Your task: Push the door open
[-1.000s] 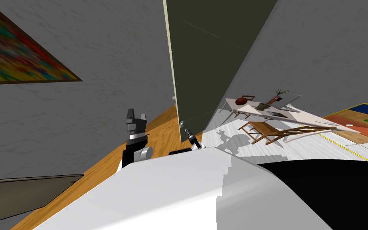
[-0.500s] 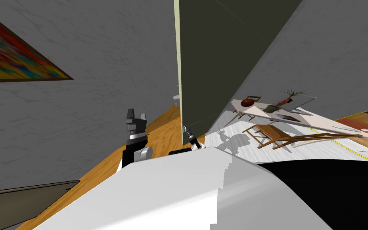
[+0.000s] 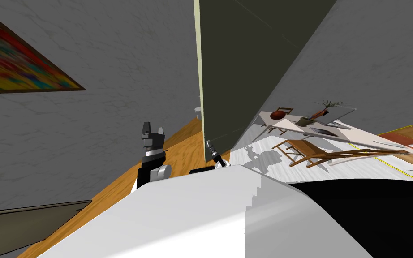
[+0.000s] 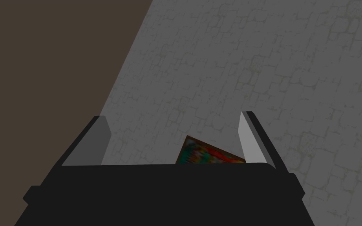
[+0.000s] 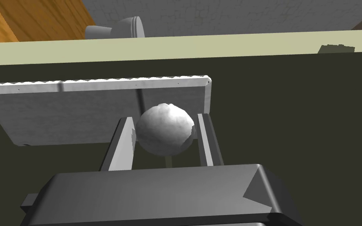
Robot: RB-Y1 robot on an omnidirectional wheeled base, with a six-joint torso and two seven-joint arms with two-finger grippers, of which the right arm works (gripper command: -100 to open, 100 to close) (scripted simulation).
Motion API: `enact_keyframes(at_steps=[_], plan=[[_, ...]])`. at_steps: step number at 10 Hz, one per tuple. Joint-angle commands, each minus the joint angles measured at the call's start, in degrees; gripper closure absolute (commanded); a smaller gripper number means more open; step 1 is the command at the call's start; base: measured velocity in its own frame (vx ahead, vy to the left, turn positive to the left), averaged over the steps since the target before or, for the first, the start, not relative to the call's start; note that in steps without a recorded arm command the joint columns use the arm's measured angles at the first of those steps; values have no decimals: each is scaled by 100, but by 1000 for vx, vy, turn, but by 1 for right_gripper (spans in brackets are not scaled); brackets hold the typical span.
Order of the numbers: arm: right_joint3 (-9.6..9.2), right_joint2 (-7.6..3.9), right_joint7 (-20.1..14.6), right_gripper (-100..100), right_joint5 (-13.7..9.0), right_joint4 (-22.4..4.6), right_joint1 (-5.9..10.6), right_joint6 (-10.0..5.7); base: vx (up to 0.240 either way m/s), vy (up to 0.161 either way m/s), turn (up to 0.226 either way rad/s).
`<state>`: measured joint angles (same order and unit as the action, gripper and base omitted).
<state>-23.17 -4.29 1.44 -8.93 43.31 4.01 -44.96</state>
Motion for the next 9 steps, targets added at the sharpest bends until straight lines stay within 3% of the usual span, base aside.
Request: enact_keyframes(at_steps=[1, 9], plan=[[8, -2, -4, 100, -4, 12, 10, -16, 0, 0, 0], [576, 19, 157, 100, -194, -115, 113, 64, 149, 114, -55]])
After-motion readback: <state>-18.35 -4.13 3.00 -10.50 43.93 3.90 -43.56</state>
